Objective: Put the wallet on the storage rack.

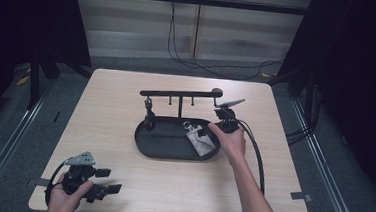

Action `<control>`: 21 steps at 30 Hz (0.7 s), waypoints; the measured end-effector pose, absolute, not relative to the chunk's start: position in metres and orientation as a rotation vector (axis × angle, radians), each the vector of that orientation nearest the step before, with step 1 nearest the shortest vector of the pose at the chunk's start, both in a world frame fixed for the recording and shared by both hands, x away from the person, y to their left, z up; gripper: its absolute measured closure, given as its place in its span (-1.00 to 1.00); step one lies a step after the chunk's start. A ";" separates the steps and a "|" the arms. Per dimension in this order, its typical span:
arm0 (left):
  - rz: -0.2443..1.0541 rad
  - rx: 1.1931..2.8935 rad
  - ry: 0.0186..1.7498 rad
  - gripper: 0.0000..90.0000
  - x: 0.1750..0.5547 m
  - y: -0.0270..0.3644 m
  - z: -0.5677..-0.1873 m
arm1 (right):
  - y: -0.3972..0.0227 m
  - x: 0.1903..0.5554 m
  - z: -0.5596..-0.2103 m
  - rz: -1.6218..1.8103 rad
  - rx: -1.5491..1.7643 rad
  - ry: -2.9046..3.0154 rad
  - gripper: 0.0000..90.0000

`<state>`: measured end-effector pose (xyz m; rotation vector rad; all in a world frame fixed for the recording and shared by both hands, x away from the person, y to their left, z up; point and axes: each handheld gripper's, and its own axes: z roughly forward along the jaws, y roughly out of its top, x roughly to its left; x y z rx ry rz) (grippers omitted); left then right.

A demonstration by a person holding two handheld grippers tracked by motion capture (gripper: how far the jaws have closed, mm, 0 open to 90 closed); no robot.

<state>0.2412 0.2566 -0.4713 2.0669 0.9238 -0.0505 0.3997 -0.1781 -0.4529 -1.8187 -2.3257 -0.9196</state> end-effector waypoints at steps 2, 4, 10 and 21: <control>-0.053 2.065 0.927 -0.52 0.241 0.257 -0.471 | -0.179 0.398 -0.449 -0.956 -1.818 -2.341 -0.41; -0.050 2.065 0.938 -0.52 0.242 0.257 -0.471 | -0.181 0.396 -0.446 -0.979 -1.818 -2.342 -0.41; -0.036 2.048 0.944 -0.51 0.242 0.259 -0.471 | -0.191 0.388 -0.437 -1.073 -1.778 -2.390 -0.49; -0.001 2.050 0.962 -0.51 0.244 0.260 -0.470 | -0.213 0.366 -0.441 -1.147 -1.760 -2.428 -0.59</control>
